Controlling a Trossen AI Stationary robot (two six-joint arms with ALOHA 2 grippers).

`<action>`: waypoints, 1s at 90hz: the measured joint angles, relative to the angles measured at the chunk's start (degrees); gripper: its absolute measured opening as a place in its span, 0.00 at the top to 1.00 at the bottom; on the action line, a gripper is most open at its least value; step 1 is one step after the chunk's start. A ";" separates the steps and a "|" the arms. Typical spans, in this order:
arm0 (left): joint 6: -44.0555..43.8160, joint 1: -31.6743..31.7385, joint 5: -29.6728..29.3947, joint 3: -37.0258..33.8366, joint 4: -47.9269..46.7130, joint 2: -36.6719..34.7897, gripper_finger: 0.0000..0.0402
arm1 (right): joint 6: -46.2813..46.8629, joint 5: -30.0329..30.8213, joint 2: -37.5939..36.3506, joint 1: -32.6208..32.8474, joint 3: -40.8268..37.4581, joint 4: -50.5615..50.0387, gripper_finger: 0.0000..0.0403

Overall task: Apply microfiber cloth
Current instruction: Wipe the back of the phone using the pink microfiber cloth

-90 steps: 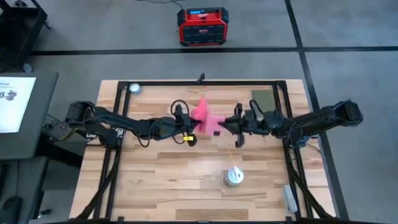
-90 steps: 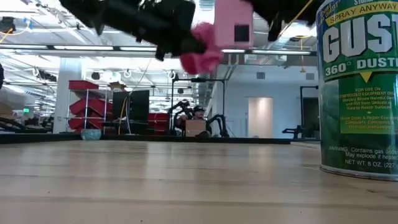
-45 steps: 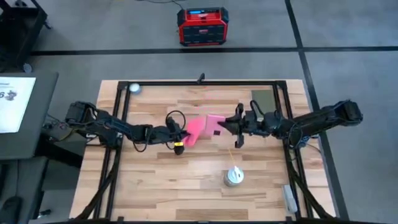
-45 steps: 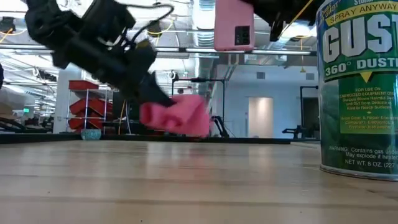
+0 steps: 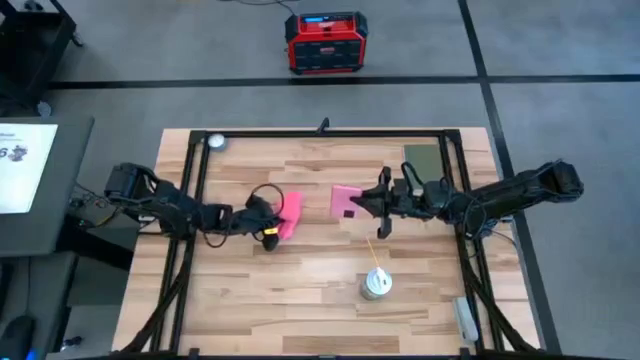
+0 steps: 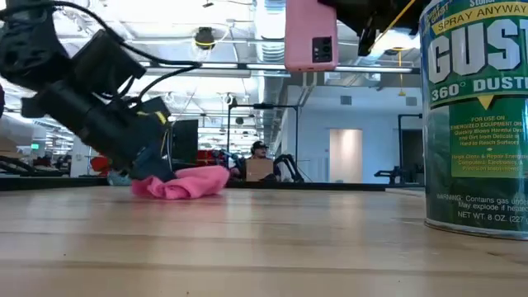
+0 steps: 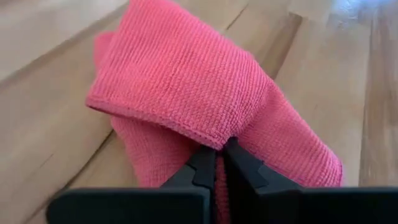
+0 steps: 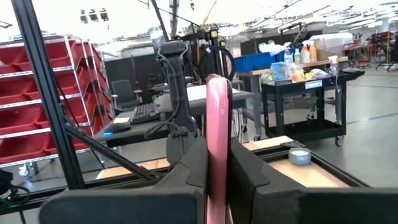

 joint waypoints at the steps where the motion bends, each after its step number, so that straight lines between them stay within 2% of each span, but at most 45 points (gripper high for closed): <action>1: -0.10 0.00 -0.19 -0.22 0.22 0.00 1.00 | -0.03 0.01 0.00 0.00 0.00 -0.07 0.97; 18: 0.36 0.00 -0.77 -1.87 6.79 0.04 1.00 | -2.12 0.62 -0.94 0.19 -0.07 -2.39 0.97; 30: 5.73 0.00 3.31 -1.50 13.22 0.04 1.00 | -5.37 3.71 -6.18 1.25 -0.07 -7.39 0.97; 59: 12.39 -0.02 11.95 2.06 25.14 -0.75 1.00 | -4.87 16.19 -27.24 5.91 -0.07 -37.68 0.97; 75: 15.01 -0.02 13.55 3.02 23.06 -4.15 1.00 | -2.84 23.34 -33.08 10.82 -0.07 -47.02 0.97; 90: 15.15 0.07 4.89 3.01 10.50 -6.88 1.00 | -2.54 28.15 -33.62 15.20 -0.07 -48.63 0.97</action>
